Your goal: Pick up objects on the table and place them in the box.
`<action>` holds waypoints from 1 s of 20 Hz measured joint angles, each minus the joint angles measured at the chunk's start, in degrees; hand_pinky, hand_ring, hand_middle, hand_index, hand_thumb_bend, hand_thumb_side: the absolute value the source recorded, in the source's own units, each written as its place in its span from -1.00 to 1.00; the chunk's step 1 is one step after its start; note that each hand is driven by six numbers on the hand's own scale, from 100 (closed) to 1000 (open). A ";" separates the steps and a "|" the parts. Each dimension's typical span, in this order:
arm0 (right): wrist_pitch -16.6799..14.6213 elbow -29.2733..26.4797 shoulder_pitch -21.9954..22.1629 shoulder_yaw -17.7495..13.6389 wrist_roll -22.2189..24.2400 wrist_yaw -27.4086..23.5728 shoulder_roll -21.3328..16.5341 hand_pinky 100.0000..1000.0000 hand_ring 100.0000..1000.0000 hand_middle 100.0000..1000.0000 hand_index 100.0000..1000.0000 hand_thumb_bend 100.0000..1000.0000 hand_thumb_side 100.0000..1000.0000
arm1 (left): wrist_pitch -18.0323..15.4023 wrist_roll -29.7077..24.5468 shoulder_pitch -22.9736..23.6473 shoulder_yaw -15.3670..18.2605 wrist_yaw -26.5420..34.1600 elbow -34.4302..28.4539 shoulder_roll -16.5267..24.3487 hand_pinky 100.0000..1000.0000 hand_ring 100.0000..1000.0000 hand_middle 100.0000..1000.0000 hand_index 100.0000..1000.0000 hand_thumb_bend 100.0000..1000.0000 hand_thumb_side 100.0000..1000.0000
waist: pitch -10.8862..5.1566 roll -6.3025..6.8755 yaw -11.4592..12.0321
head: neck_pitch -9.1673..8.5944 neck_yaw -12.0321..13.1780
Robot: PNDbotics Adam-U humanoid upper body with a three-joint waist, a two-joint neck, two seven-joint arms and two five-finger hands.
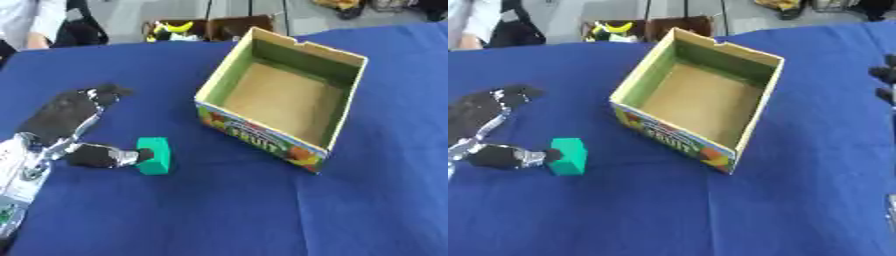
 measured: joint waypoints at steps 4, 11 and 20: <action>0.00 0.14 0.00 0.02 0.05 -0.01 -0.01 0.70 0.77 0.43 0.76 -1.00 1.00 | -0.84 -3.85 -0.75 -1.04 0.19 1.50 0.94 0.26 0.53 0.70 0.99 0.46 0.29 | 0.00 0.21 -0.21 | 0.00 0.08; -0.04 0.15 0.01 0.14 0.24 -0.05 -0.04 0.70 0.77 0.43 0.76 -1.00 1.00 | -0.99 -10.63 -2.55 -1.64 1.26 1.61 1.92 0.14 0.42 0.68 0.95 0.37 0.20 | -0.01 0.56 -0.29 | 0.00 0.09; -0.06 0.16 0.30 0.34 0.35 -0.09 -0.04 0.70 0.77 0.43 0.76 -1.00 1.00 | 0.52 -19.19 -5.13 -3.80 7.87 3.34 1.81 -0.09 0.08 0.62 0.91 0.22 0.07 | -0.28 0.88 -0.65 | 0.01 0.12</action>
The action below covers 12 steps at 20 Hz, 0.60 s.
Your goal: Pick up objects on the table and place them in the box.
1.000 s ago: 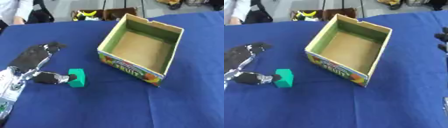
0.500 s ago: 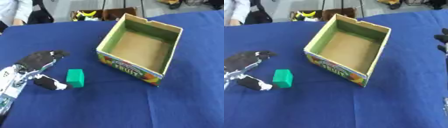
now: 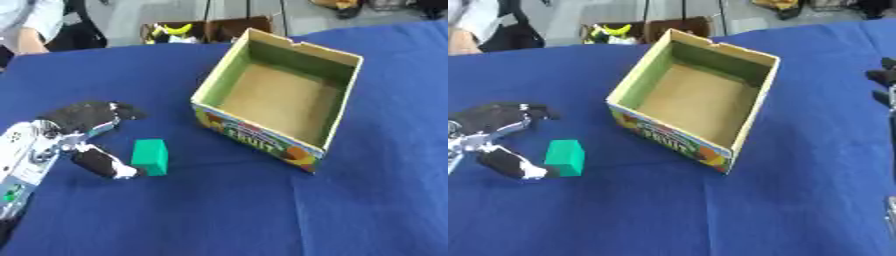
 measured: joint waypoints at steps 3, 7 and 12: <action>0.00 0.00 0.17 0.00 0.00 -0.09 0.00 0.70 0.77 0.42 0.76 -1.00 1.00 | 1.39 -2.82 -0.43 -0.51 1.62 0.52 -0.01 -0.13 0.03 0.62 0.90 0.16 0.08 | 0.00 0.03 -0.03 | 0.00 0.00; 0.01 0.00 0.18 0.00 0.01 -0.13 0.00 0.70 0.77 0.42 0.76 -1.00 1.00 | 3.32 -6.54 -1.00 -0.57 2.10 0.78 -0.46 -0.09 0.21 0.68 0.90 0.10 0.07 | 0.00 0.11 -0.12 | -0.01 0.00; 0.01 0.00 0.18 0.00 0.01 -0.14 0.00 0.70 0.77 0.42 0.76 -1.00 1.00 | 4.94 -11.20 -1.41 -0.45 2.04 0.86 -0.98 -0.08 0.29 0.73 0.90 0.06 0.08 | 0.00 0.11 -0.28 | -0.03 0.00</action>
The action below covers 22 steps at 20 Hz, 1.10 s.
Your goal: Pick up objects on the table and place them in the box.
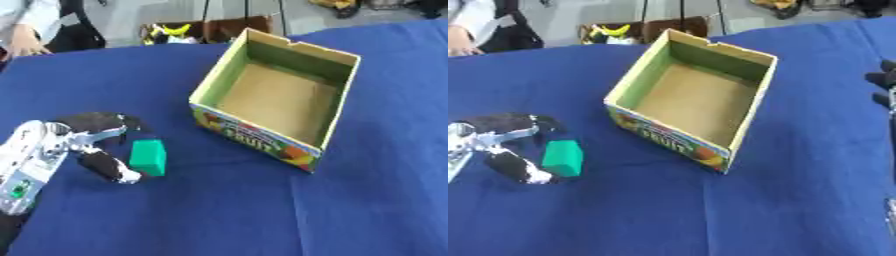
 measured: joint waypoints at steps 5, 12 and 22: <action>0.02 0.00 0.00 0.00 0.02 -0.01 0.00 0.70 0.76 0.42 0.76 -1.00 1.00 | 0.97 -2.19 -0.09 0.26 -0.69 -0.36 -0.17 -0.08 0.33 0.72 0.84 -0.08 0.10 | 0.15 0.00 -0.17 | -0.07 0.03; 0.06 0.00 0.01 -0.01 0.07 -0.02 0.00 0.70 0.76 0.42 0.75 -1.00 1.00 | 0.83 -2.47 -0.79 0.21 -2.04 1.08 -1.05 -0.22 0.16 0.58 0.79 -0.12 0.07 | 0.40 0.00 -0.28 | -0.30 0.18; 0.06 0.00 0.02 -0.08 0.06 -0.03 0.00 0.70 0.76 0.42 0.75 -1.00 1.00 | 0.60 -2.39 -1.44 0.23 -1.66 1.91 -1.53 -0.33 0.02 0.36 0.68 -0.32 0.01 | 0.53 0.00 -0.50 | -0.55 0.36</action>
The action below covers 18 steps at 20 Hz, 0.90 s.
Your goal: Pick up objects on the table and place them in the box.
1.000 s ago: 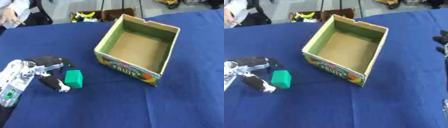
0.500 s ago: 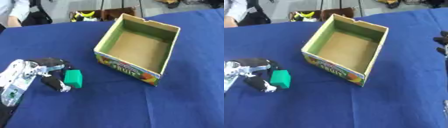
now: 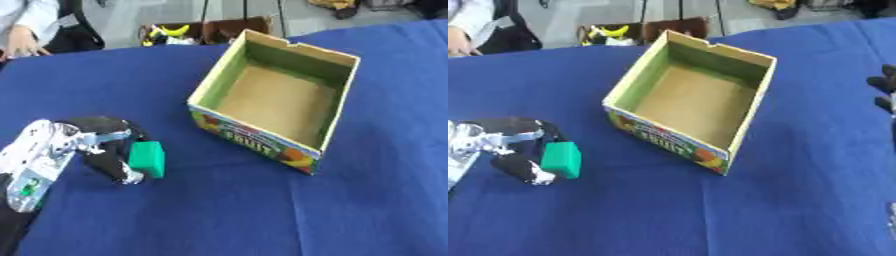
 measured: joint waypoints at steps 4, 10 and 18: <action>0.00 0.00 0.01 -0.27 -0.02 0.00 0.00 0.70 0.76 0.42 0.75 -1.00 1.00 | 0.04 0.00 -0.02 0.01 0.80 0.14 -0.55 -0.50 -0.09 0.14 0.56 -0.89 -0.04 | 0.11 0.00 -0.04 | -0.01 0.05; 0.00 0.00 0.02 -0.29 -0.22 -0.01 0.00 0.70 0.75 0.42 0.75 -1.00 1.00 | 1.11 -0.07 0.03 0.21 1.69 -0.08 -0.55 -0.66 -0.19 0.06 0.46 -1.00 0.05 | 0.11 0.00 -0.01 | -0.20 0.05; 0.04 0.00 0.07 -0.30 -0.34 -0.02 0.00 0.70 0.75 0.42 0.75 -1.00 1.00 | 2.99 -0.26 0.14 1.62 -0.13 -2.95 -0.72 -0.72 -0.22 0.06 0.42 -1.00 -0.02 | 0.14 -0.03 0.08 | -0.38 -0.15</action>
